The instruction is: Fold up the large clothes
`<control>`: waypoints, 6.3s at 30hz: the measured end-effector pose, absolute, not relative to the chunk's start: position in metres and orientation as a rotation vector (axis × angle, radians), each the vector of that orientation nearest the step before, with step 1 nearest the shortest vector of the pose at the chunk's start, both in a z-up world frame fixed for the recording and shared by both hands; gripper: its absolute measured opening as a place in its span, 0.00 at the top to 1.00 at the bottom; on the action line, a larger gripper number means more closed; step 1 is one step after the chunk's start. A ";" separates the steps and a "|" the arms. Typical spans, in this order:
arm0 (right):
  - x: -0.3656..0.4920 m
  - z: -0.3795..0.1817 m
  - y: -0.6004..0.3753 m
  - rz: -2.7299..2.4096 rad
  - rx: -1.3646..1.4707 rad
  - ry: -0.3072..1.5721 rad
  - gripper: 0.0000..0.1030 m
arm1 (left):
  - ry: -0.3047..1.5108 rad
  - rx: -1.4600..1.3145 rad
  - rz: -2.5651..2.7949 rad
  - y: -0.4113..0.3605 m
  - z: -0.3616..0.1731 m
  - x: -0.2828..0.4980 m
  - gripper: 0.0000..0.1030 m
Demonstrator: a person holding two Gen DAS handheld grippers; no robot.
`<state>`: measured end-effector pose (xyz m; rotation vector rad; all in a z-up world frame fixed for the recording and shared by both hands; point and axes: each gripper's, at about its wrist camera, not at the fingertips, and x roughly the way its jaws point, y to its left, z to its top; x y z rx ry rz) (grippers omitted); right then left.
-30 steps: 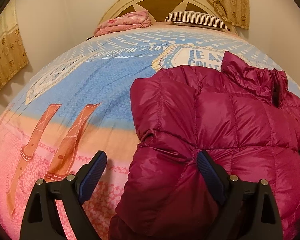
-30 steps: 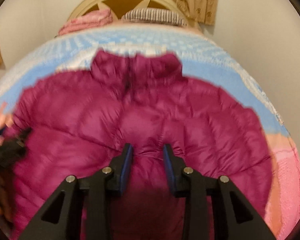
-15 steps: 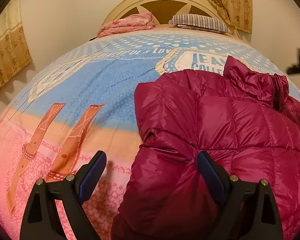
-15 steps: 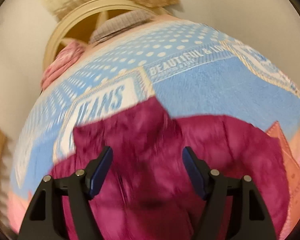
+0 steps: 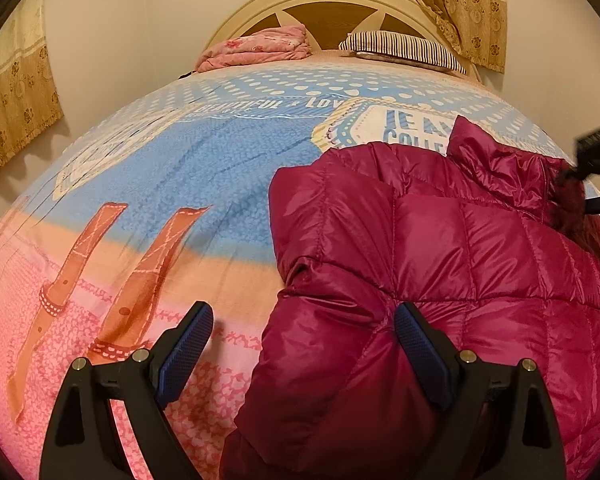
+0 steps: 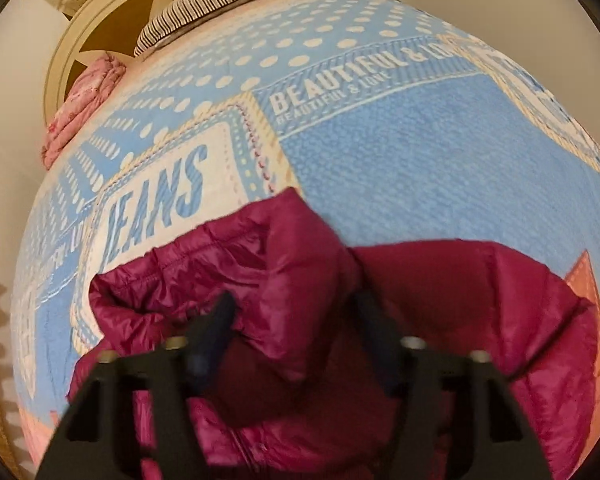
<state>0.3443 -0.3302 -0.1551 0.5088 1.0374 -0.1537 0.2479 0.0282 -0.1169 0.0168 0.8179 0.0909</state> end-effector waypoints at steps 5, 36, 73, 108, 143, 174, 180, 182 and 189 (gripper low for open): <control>0.320 -0.150 -0.338 -0.145 0.445 1.074 0.85 | 0.818 0.012 0.090 0.028 -0.117 0.248 0.10; 0.236 -0.192 -0.336 -0.168 0.343 0.774 0.89 | 0.879 0.137 -0.218 -0.147 -0.051 0.355 0.10; 0.202 -0.142 -0.366 -0.231 0.438 0.584 0.47 | 0.812 -0.319 -0.032 -0.044 -0.120 0.298 0.77; 0.270 -0.184 -0.291 0.058 0.184 0.806 0.66 | 0.758 -0.039 -0.108 -0.094 -0.023 0.371 0.33; 0.273 -0.184 -0.303 -0.173 0.036 0.827 0.76 | 0.910 -0.015 0.030 -0.064 -0.126 0.358 0.21; -0.162 -0.029 -0.373 -0.131 0.164 0.537 0.44 | 0.845 0.018 -0.409 0.114 -0.047 0.025 0.20; -0.232 -0.021 -0.381 -0.083 0.182 0.548 0.29 | 0.903 -0.003 -0.464 0.109 -0.073 -0.019 0.20; -0.235 -0.029 -0.378 -0.085 0.166 0.560 0.28 | 0.929 0.006 -0.455 0.105 -0.081 -0.026 0.20; -0.200 -0.096 -0.367 -0.044 0.190 0.737 0.28 | 0.963 -0.001 -0.448 0.107 -0.095 -0.047 0.20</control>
